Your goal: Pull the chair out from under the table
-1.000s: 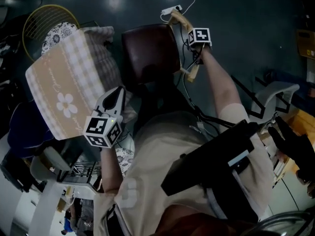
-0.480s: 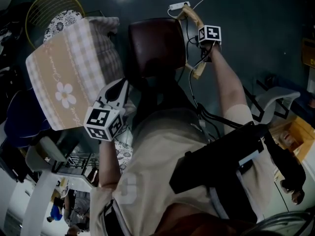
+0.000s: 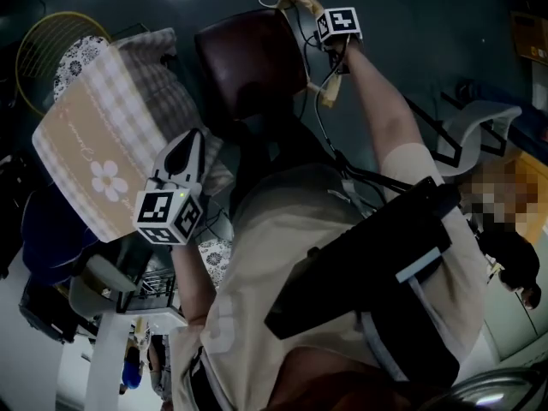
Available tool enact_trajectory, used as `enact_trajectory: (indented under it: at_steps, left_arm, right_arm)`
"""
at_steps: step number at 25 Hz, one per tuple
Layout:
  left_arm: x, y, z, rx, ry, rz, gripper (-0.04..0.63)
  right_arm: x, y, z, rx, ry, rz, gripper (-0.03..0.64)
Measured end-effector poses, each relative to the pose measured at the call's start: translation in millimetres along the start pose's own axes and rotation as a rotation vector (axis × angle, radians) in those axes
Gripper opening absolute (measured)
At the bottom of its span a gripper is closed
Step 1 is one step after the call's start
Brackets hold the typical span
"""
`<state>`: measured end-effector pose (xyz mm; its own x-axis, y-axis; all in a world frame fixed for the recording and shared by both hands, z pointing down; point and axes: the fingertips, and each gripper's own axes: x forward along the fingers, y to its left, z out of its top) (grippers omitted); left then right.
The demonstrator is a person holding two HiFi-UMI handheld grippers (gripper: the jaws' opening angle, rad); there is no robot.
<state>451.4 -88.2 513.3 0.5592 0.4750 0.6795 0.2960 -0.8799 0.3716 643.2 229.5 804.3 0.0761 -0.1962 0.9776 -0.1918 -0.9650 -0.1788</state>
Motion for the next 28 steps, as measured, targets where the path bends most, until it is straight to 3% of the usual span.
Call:
enact_trajectory:
  at_steps: [28]
  left_arm:
    - [9, -21, 4, 0.029, 0.013, 0.006, 0.006]
  right_arm:
    - [-15, -44, -1, -0.007, 0.013, -0.013, 0.107]
